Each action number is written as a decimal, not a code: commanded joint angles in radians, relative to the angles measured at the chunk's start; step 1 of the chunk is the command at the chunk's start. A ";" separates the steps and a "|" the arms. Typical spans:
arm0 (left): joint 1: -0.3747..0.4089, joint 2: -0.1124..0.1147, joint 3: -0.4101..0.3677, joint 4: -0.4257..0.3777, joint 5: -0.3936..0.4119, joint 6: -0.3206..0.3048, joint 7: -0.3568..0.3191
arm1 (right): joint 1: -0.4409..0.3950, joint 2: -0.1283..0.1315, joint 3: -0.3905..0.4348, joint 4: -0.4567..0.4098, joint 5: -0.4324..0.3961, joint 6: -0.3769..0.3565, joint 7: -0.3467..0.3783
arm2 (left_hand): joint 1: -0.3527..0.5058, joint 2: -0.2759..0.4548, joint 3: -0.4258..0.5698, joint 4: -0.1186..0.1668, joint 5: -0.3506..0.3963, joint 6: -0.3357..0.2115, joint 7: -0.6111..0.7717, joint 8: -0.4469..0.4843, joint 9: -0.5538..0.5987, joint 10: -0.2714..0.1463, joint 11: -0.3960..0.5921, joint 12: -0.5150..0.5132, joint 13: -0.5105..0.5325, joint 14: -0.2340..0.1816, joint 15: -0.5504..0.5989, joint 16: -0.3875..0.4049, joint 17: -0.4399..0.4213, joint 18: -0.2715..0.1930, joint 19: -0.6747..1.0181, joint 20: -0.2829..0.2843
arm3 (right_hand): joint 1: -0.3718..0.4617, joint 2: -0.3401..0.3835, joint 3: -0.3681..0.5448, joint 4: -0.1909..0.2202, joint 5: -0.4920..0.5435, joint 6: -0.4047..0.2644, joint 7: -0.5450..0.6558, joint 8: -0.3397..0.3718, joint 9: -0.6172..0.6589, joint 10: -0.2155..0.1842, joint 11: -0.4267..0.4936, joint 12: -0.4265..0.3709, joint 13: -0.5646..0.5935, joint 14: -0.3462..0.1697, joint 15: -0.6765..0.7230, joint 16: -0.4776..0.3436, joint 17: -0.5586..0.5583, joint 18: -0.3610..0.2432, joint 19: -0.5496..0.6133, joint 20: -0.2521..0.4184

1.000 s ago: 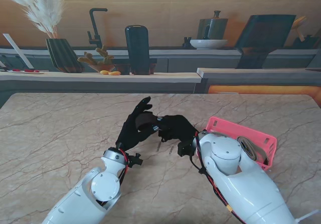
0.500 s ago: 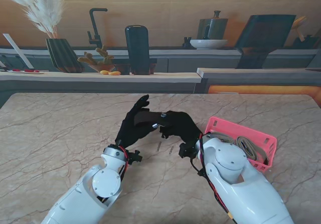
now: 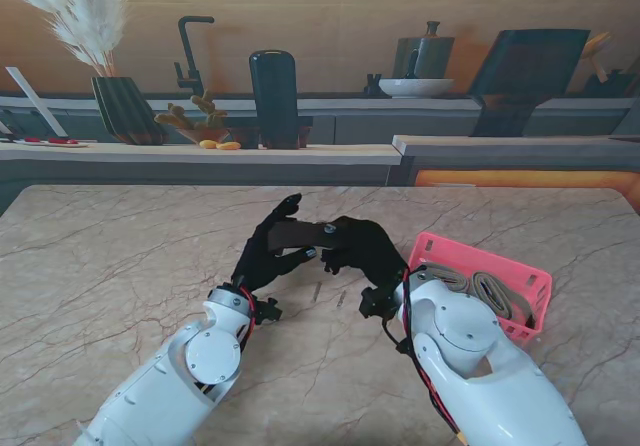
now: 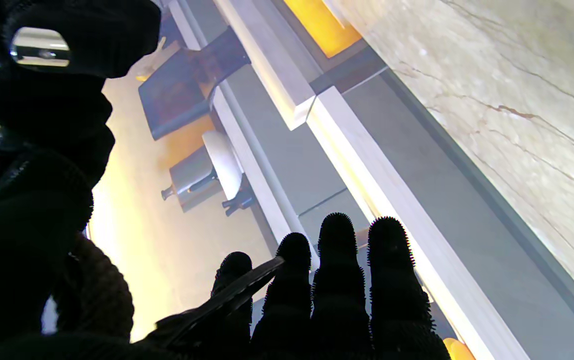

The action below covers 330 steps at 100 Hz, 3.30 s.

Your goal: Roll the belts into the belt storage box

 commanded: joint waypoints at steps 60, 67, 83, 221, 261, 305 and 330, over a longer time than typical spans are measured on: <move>0.029 0.012 0.015 -0.049 0.038 -0.080 -0.032 | 0.071 -0.035 -0.052 0.073 0.106 0.121 0.002 | -0.088 -0.063 0.149 -0.035 -0.030 -0.058 -0.121 -0.034 -0.087 -0.013 -0.039 -0.028 -0.076 -0.016 -0.033 -0.021 -0.036 -0.034 -0.051 -0.011 | 0.143 0.105 0.099 0.036 0.090 -0.278 0.145 0.008 -0.005 -0.007 0.030 0.010 -0.005 -0.058 0.015 0.013 0.020 -0.049 -0.013 0.026; 0.029 0.010 0.015 -0.049 0.037 -0.083 -0.029 | 0.086 -0.039 -0.062 0.092 0.111 0.140 0.007 | -0.097 -0.064 0.155 -0.039 -0.036 -0.064 -0.136 -0.033 -0.087 -0.015 -0.039 -0.029 -0.076 -0.018 -0.032 -0.022 -0.035 -0.046 -0.052 -0.012 | 0.142 0.106 0.097 0.036 0.090 -0.279 0.145 0.008 -0.006 -0.007 0.033 0.012 -0.006 -0.058 0.019 0.015 0.018 -0.049 -0.013 0.027; 0.038 0.010 0.013 -0.059 0.037 -0.099 -0.026 | 0.122 -0.049 -0.090 0.138 0.121 0.185 0.016 | -0.119 -0.065 0.184 -0.051 -0.038 -0.077 -0.178 -0.018 -0.088 -0.017 -0.035 -0.032 -0.080 -0.021 -0.029 -0.026 -0.034 -0.059 -0.061 -0.017 | 0.138 0.096 0.086 0.037 0.103 -0.292 0.137 -0.004 0.001 -0.004 0.040 0.015 -0.005 -0.057 0.034 0.021 0.016 -0.052 -0.005 0.036; 0.126 -0.019 -0.035 -0.197 -0.124 0.033 0.028 | 0.161 -0.025 -0.191 0.188 -0.506 0.261 -0.130 | 0.933 0.617 -0.777 0.086 0.274 -0.124 0.791 0.129 0.527 -0.087 0.192 0.061 0.260 0.001 0.265 0.062 0.092 0.060 0.319 0.150 | -0.129 0.083 0.052 0.162 0.004 -0.164 -0.325 0.190 -0.281 0.063 -0.112 -0.090 -0.236 0.018 -0.210 -0.126 -0.128 -0.006 -0.097 -0.026; 0.065 -0.025 -0.015 -0.108 -0.039 0.097 0.069 | 0.056 0.015 -0.143 0.137 -0.828 -0.110 -0.267 | 0.906 0.544 -0.763 0.103 0.274 -0.037 0.827 0.096 0.732 -0.151 0.718 0.447 0.717 0.025 0.813 0.292 0.489 0.150 0.838 0.260 | -0.165 -0.123 0.040 0.129 -0.266 -0.153 -0.342 0.164 -0.502 -0.007 -0.197 -0.142 -0.327 -0.082 -0.574 -0.332 -0.118 -0.078 -0.338 -0.177; -0.023 -0.003 0.049 0.022 0.223 0.085 0.166 | 0.115 -0.003 -0.224 0.170 -0.951 -0.151 -0.386 | 0.755 0.419 -0.533 0.140 0.183 0.099 0.480 0.050 0.774 -0.105 0.747 0.454 0.839 0.020 0.880 0.360 0.614 0.218 0.945 0.180 | -0.403 -0.039 -0.106 0.170 -0.215 -0.054 -0.443 0.143 -0.494 0.061 -0.171 -0.141 -0.345 -0.021 -0.526 -0.307 -0.127 0.014 -0.321 -0.139; -0.031 0.008 0.061 0.024 0.273 0.092 0.172 | 0.144 -0.014 -0.267 0.184 -0.925 -0.135 -0.380 | 0.641 0.366 -0.347 0.144 0.158 0.122 0.416 0.052 0.780 -0.088 0.742 0.437 0.846 0.037 0.868 0.349 0.623 0.244 0.932 0.174 | -0.458 -0.015 -0.070 0.164 -0.109 -0.037 -0.445 0.181 -0.372 0.086 -0.109 -0.126 -0.243 0.004 -0.421 -0.257 -0.085 0.056 -0.245 -0.121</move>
